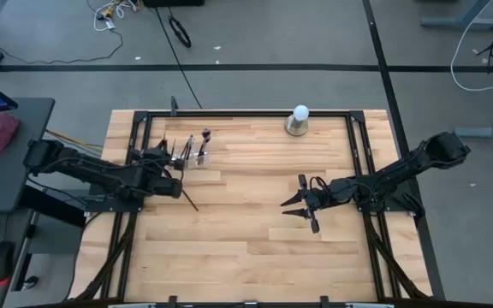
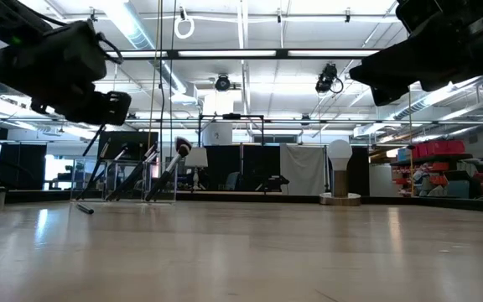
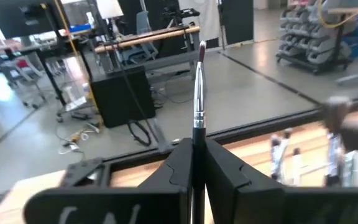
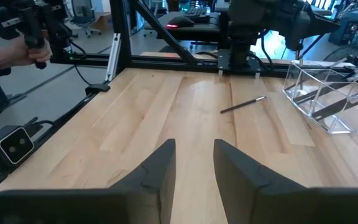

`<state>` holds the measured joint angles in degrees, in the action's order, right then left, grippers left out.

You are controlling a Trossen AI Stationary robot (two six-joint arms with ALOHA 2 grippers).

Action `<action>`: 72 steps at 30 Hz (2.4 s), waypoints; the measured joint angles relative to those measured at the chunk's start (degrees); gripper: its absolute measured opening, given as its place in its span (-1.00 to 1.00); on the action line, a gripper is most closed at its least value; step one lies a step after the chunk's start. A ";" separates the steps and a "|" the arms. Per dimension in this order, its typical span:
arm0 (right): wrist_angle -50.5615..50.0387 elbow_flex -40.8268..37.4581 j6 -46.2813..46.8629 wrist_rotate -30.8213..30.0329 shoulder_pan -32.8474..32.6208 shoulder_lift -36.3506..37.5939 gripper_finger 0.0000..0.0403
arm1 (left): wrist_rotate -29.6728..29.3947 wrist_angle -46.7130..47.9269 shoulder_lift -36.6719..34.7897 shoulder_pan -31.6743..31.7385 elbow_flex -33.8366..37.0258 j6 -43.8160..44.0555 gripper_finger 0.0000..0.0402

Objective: Put items in baskets/containers
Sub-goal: Put the black eyeshadow brush into the left section of the transparent organizer

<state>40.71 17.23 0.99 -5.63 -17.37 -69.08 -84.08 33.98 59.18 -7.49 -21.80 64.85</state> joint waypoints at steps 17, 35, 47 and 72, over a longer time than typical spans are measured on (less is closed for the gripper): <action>0.04 -0.02 -0.33 0.01 1.34 0.00 -0.46 | 41.54 -39.00 -2.53 -0.44 -9.65 -62.54 -0.90; 0.44 -0.04 1.05 2.19 1.16 0.00 -0.46 | 46.78 -44.87 -30.84 23.32 14.57 -68.28 -0.88; 0.50 -0.04 1.53 2.16 1.16 0.00 -0.46 | 43.08 -45.79 -30.73 24.09 18.58 -66.74 -0.71; 0.33 -0.04 1.67 2.83 1.11 0.00 -0.46 | 46.83 -25.77 -30.69 23.00 9.16 -50.26 -0.08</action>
<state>41.04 17.19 2.66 -2.80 -16.25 -69.08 -37.26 8.21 28.49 15.51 -12.64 14.60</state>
